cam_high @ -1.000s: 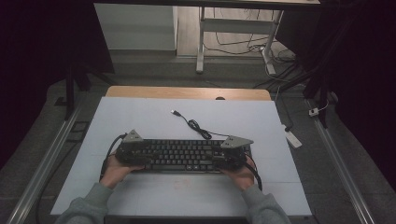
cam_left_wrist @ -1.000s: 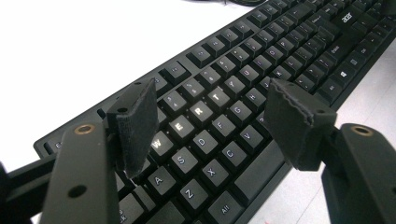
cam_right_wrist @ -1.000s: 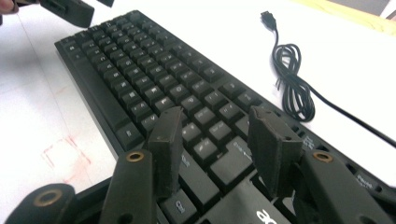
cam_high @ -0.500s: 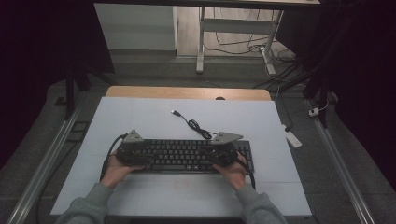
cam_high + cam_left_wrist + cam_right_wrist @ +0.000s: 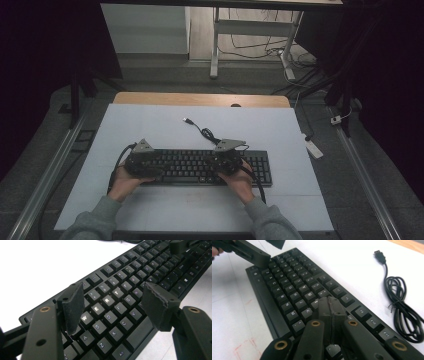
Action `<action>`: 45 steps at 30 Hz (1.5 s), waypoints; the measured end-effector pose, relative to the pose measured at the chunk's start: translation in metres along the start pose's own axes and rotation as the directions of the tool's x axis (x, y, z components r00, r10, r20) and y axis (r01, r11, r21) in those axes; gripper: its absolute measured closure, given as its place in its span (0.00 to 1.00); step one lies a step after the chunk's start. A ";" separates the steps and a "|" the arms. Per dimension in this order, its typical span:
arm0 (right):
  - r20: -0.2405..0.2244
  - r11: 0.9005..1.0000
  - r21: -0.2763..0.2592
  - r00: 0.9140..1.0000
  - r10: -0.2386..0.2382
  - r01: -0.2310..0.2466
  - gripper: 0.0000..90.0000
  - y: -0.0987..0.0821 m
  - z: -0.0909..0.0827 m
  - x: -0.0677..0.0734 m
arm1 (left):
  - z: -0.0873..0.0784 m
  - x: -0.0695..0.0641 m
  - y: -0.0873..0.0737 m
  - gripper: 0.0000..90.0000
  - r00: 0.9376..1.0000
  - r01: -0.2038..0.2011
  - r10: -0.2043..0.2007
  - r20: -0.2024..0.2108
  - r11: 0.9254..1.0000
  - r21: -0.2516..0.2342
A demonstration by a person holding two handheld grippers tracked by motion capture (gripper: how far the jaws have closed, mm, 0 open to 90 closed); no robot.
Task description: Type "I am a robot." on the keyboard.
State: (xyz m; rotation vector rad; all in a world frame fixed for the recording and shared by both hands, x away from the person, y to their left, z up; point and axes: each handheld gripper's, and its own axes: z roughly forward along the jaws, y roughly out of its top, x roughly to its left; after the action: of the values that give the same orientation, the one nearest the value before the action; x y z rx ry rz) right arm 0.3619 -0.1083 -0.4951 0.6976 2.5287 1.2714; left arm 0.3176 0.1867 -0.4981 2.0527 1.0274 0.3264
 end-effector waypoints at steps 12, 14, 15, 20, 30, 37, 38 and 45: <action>-0.009 0.999 0.038 1.000 -0.002 0.002 0.99 0.003 0.022 0.001 | 0.001 0.000 0.000 0.38 1.000 0.003 -0.003 0.002 1.000 0.006; -0.013 0.999 0.037 1.000 0.001 0.000 0.99 0.004 0.025 0.001 | 0.001 0.000 0.000 0.38 1.000 0.002 -0.002 0.002 1.000 0.006; -0.009 0.999 0.043 1.000 -0.003 0.003 0.99 0.004 0.025 0.001 | 0.001 0.000 0.000 0.38 1.000 0.002 -0.002 0.002 1.000 0.006; -0.006 0.999 0.054 1.000 -0.006 0.006 0.99 0.005 0.030 0.002 | 0.001 0.000 0.000 0.38 1.000 0.004 -0.004 0.004 1.000 0.006; -0.002 0.997 0.075 1.000 0.003 -0.002 0.99 0.001 0.038 -0.001 | 0.001 0.000 0.000 0.38 1.000 0.011 -0.011 0.007 1.000 0.002; 0.012 0.996 0.090 1.000 -0.007 0.006 1.00 0.001 0.040 0.001 | 0.001 -0.001 0.000 0.38 1.000 0.013 -0.013 0.008 1.000 0.002; 0.014 0.996 0.086 1.000 -0.014 0.013 1.00 0.001 0.039 0.001 | 0.001 0.000 0.000 0.38 1.000 0.010 -0.010 0.007 1.000 0.002; 0.016 0.999 0.034 1.000 0.002 -0.003 0.99 0.004 0.027 -0.001 | 0.000 0.001 -0.001 0.38 1.000 0.013 -0.013 0.005 1.000 -0.001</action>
State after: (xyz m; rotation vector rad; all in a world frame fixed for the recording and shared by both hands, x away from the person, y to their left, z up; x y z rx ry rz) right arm 0.3747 -0.0879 -0.5080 0.7152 2.5435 1.2210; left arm 0.3179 0.1875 -0.4986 2.0435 1.0373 0.3151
